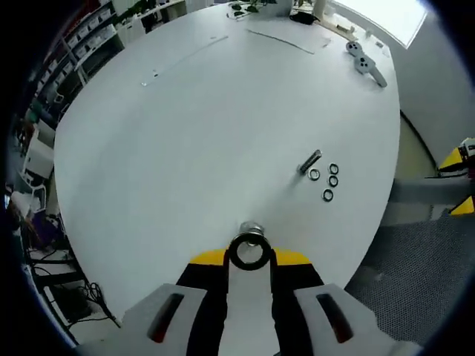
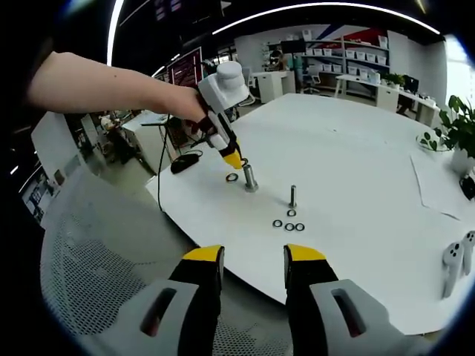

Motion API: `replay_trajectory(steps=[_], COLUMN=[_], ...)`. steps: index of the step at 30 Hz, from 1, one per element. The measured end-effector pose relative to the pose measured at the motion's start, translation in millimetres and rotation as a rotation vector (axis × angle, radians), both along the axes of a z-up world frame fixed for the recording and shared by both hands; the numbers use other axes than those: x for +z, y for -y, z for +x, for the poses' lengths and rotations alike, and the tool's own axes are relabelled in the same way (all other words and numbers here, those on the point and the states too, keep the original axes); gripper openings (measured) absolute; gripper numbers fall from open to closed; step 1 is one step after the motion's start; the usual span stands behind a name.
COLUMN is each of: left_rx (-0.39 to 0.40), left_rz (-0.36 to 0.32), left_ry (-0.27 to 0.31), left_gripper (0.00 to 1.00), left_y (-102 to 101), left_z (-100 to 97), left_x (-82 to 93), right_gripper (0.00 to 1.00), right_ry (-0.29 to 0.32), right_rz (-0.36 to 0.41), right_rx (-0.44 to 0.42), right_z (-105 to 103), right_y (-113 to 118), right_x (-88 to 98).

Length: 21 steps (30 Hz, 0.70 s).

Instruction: Place the washer onto the threaded stud by aligning its center hole with the stud, sliding it down to the base, and recovering from edge contact or off-axis alignment until the washer reaches the visible bottom stop.

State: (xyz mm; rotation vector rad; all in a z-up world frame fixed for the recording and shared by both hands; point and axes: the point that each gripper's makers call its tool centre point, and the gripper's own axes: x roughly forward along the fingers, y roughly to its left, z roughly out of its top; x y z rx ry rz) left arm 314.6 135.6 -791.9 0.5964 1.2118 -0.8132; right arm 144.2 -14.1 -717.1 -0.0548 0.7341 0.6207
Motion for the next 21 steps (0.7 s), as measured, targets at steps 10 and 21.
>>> replay_trajectory(steps=[10,21], left_rx=[-0.020,-0.040], left_rz=[0.007,0.024], left_ry=[-0.005,-0.014], left_gripper=[0.19,0.19], left_y=[6.2,8.8], left_z=[0.7,4.1], left_x=[-3.3,-11.9], right_gripper=[0.35,0.35], right_ry=[0.001,0.000], right_rz=[-0.001,-0.002], right_rx=[-0.004,-0.007], right_z=[0.7,1.0], right_y=[0.8,1.3], right_x=[0.1,-0.2])
